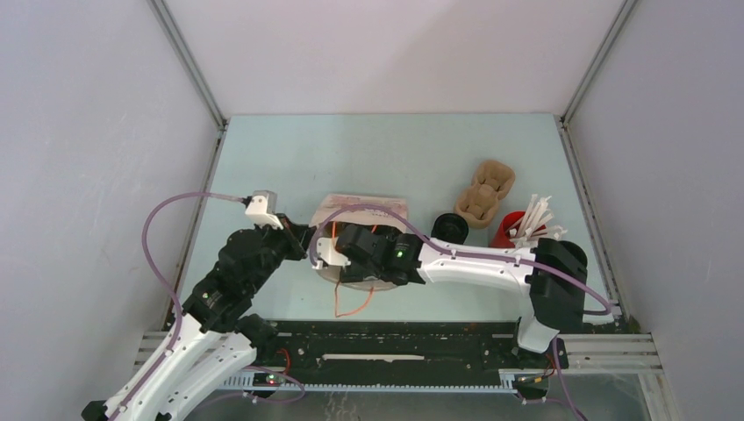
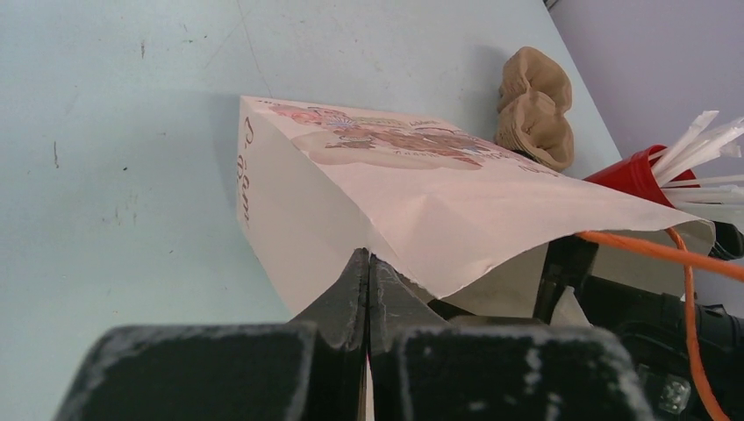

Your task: Pack the takeout coffee

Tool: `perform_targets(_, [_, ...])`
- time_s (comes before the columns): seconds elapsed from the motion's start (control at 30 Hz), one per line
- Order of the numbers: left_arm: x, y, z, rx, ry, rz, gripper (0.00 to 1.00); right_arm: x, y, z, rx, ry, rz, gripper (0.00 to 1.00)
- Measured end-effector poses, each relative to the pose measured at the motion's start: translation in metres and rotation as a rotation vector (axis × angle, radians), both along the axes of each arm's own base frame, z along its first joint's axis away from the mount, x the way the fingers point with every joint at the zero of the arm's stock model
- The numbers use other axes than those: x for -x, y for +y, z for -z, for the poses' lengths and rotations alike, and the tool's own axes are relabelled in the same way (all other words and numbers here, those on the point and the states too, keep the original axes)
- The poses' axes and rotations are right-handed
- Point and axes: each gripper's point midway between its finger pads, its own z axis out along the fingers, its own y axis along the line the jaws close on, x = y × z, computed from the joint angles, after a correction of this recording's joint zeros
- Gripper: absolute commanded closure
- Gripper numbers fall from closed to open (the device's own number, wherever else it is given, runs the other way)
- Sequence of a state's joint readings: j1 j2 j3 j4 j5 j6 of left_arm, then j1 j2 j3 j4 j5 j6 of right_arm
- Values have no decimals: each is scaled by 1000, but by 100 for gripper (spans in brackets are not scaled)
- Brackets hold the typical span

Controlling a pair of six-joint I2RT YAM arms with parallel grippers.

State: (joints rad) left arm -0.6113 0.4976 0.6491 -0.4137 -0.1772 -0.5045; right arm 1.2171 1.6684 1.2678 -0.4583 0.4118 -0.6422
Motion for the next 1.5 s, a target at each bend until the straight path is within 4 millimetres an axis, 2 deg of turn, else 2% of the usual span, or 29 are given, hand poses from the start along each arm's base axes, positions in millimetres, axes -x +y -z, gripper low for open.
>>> perform_targets(0.33, [0,-1,7,-5,11,6,100,-22,4,7,-10,47,87,0])
perform_targets(0.8, [-1,3,12,-18,19,-15,100,-47,1,37,12,83,154,0])
perform_targets(1.13, [-3,7,13,-33,15,-39,100,-62,21,41,-59,27,88,1])
perform_targets(1.4, [-6,12,13,-38,9,-68,100,-77,31,36,-86,-32,58,20])
perform_targets(1.47, [-6,13,12,-38,7,-71,100,-80,31,35,-89,-43,55,33])
perform_targets(1.5, [-6,13,12,-37,5,-72,100,-81,32,35,-91,-48,52,37])
